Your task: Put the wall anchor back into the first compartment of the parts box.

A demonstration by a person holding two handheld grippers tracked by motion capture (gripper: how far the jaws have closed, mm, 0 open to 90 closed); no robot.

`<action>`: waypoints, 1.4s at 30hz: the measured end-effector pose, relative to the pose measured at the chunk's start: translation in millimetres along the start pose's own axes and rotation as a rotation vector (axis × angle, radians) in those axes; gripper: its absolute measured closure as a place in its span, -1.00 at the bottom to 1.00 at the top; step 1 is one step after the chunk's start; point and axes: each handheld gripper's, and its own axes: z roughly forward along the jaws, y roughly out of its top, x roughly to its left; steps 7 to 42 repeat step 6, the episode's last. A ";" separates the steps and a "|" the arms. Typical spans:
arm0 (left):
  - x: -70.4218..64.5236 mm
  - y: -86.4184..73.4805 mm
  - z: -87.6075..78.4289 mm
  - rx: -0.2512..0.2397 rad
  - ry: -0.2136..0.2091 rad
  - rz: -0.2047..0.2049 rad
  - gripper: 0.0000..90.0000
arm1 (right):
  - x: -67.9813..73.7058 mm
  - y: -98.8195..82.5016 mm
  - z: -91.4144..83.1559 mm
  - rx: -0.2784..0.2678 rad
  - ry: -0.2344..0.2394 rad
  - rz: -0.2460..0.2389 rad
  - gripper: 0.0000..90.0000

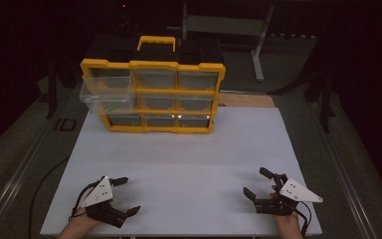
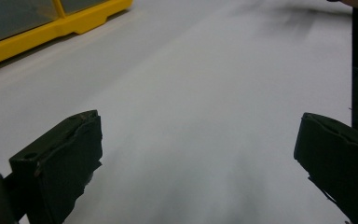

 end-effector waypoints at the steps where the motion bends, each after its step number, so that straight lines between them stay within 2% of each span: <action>1: 0.5 -1.1 0.9 0.004 0.001 -0.004 -0.99 | 0.4 0.5 -0.8 -0.004 -0.003 -0.003 -0.79; 5: 0.5 -3.0 0.6 -0.001 0.013 -0.009 -0.99 | 0.5 -0.2 -0.2 0.003 -0.005 -0.009 -0.79; 42: 0.5 -3.0 0.6 -0.001 0.013 -0.009 -0.99 | 0.5 -0.2 -0.2 0.003 -0.005 -0.009 -0.79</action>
